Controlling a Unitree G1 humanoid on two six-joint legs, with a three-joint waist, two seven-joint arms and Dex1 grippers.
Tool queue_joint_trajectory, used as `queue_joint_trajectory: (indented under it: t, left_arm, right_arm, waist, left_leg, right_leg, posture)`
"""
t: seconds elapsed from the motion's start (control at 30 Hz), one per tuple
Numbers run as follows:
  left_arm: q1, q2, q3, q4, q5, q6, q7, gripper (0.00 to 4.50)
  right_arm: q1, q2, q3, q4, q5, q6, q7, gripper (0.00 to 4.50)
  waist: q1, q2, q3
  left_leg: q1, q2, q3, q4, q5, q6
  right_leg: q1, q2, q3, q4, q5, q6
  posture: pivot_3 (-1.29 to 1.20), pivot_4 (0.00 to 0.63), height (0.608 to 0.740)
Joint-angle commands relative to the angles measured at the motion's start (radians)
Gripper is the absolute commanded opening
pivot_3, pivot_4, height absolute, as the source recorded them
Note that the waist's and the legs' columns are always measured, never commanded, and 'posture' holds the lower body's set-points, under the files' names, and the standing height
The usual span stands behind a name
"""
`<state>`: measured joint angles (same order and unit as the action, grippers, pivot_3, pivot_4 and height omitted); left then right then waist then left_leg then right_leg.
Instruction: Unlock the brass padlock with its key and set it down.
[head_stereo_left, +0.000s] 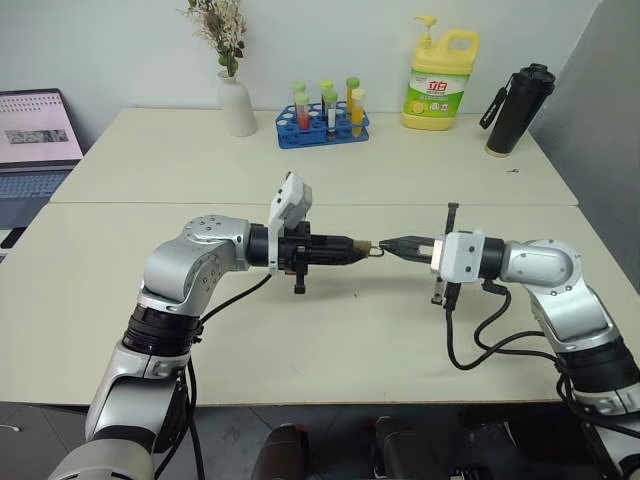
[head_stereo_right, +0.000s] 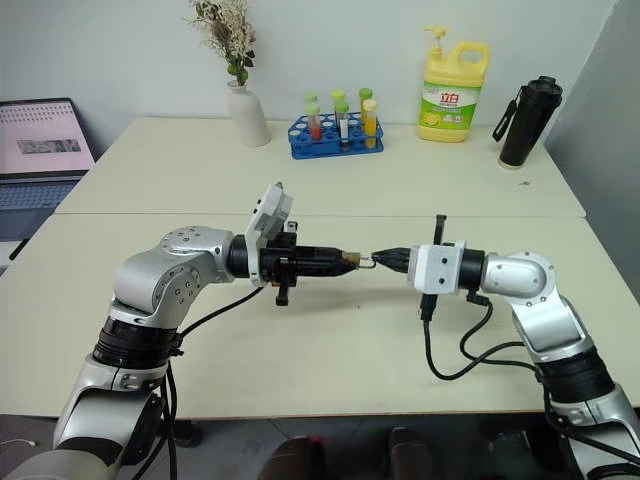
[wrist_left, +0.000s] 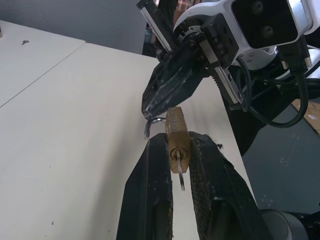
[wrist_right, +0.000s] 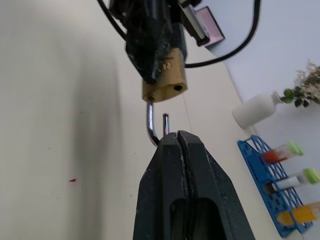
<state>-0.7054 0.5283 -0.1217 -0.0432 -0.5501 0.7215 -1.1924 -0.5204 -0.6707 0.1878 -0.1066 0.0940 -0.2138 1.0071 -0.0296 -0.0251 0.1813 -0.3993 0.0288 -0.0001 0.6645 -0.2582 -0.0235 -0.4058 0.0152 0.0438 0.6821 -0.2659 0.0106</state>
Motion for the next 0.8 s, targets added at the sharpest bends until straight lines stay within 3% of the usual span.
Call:
queue_joint_trajectory:
  t: [0.03, 0.37, 0.8]
  left_arm:
    - [-0.002, 0.017, 0.009, -0.048, -0.032, 0.001, -0.027, 0.16]
    - [0.010, 0.038, 0.019, -0.070, -0.062, 0.023, -0.042, 0.16]
    - [0.019, 0.039, 0.015, -0.052, -0.052, 0.016, -0.028, 0.16]
  right_arm:
    - [-0.021, -0.005, 0.004, 0.006, 0.026, -0.028, 0.049, 0.00]
    - [-0.037, 0.010, 0.023, 0.044, 0.071, -0.011, 0.147, 0.00]
    - [-0.032, 0.021, 0.010, 0.015, 0.101, 0.003, 0.158, 0.00]
  waist:
    - [0.000, 0.000, 0.000]
    - [0.000, 0.000, 0.000]
    - [0.000, 0.000, 0.000]
  left_leg:
    - [0.000, 0.000, 0.000, 0.000, 0.000, 0.000]
    - [0.000, 0.000, 0.000, 0.000, 0.000, 0.000]
    - [0.000, 0.000, 0.000, 0.000, 0.000, 0.000]
  right_leg:
    - [0.000, 0.000, 0.000, 0.000, 0.000, 0.000]
    - [0.000, 0.000, 0.000, 0.000, 0.000, 0.000]
    - [0.000, 0.000, 0.000, 0.000, 0.000, 0.000]
  posture:
    - [0.00, 0.150, 0.740]
    - [0.00, 0.150, 0.740]
    - [0.00, 0.150, 0.740]
